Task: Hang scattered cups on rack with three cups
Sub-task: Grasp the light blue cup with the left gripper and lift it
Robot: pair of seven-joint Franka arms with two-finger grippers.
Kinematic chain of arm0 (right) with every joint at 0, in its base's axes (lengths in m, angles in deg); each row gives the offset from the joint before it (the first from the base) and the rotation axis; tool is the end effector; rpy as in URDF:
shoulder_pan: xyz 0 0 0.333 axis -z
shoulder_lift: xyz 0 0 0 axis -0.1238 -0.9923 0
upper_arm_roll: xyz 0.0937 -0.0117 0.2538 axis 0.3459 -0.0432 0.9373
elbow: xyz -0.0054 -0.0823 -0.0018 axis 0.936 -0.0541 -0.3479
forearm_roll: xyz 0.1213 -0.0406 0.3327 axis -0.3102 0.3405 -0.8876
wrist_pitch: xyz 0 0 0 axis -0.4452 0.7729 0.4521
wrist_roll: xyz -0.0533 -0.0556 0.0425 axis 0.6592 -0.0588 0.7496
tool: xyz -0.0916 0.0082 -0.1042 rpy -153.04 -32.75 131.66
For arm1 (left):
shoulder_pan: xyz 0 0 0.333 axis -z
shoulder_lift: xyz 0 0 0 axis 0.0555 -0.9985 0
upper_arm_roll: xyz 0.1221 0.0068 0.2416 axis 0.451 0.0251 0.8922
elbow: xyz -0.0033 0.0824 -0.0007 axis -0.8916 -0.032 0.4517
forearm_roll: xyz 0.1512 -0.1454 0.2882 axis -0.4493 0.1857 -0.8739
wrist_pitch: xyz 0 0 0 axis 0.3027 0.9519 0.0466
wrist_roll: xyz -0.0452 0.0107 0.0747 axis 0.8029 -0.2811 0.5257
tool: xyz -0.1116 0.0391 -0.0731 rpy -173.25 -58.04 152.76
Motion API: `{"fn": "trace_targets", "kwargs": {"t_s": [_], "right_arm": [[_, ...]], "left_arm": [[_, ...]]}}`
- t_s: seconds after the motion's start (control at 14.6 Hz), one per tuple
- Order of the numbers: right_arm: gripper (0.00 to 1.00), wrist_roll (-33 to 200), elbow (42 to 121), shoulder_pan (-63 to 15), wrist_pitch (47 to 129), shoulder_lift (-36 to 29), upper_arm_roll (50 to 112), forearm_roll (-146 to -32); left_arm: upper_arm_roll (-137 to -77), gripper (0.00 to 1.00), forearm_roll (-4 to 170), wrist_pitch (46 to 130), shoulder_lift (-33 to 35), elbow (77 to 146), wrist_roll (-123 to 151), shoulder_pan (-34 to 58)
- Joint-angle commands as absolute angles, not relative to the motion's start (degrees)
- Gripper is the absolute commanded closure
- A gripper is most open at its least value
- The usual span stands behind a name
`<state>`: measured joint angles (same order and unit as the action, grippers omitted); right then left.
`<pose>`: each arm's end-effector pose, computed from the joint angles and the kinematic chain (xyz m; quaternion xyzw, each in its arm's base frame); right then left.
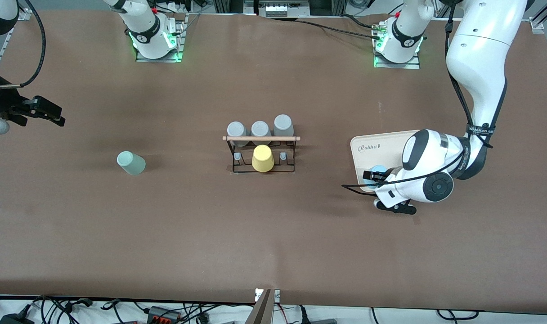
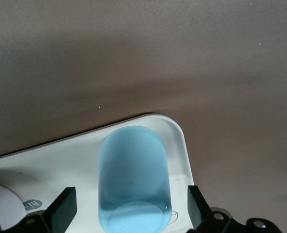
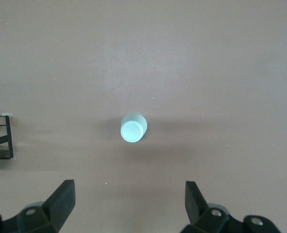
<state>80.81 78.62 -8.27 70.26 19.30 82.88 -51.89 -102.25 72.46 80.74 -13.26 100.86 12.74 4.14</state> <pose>0.5301 -0.0222 0.5021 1.0000 0.0014 0.0019 0.0016 0.5846 -0.1359 0.1831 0.9835 -0.0668 -0.1635 0.0399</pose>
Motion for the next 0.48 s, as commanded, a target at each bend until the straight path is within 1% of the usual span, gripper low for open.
{"fn": "trace_targets", "kwargs": {"t_s": [0.0,0.14,0.21,0.27,0.34,0.41], "right_arm": [[0.0,80.6,78.5,-8.3,69.4,19.9,82.9,-52.0],[0.0,80.6,78.5,-8.3,69.4,20.0,82.9,-52.0],[0.0,80.6,78.5,-8.3,69.4,20.0,82.9,-52.0],[0.0,80.6,78.5,-8.3,69.4,20.0,82.9,-52.0],[0.0,80.6,78.5,-8.3,69.4,20.0,82.9,-52.0],[0.0,80.6,78.5,-8.3,69.4,20.0,82.9,-52.0]], "left_arm": [[-102.3,0.0,71.1,82.5,-13.0,102.5,12.7,4.1],[-102.4,0.15,71.1,82.6,-13.0,102.8,12.4,3.5],[-102.4,0.27,71.1,82.6,-13.0,102.8,12.4,3.7],[-102.4,0.37,71.1,82.6,-13.0,102.8,12.4,3.6],[-102.4,0.45,71.1,82.6,-13.0,102.8,12.4,3.6],[-102.4,0.51,71.1,82.6,-13.0,102.8,12.3,3.5]]}}
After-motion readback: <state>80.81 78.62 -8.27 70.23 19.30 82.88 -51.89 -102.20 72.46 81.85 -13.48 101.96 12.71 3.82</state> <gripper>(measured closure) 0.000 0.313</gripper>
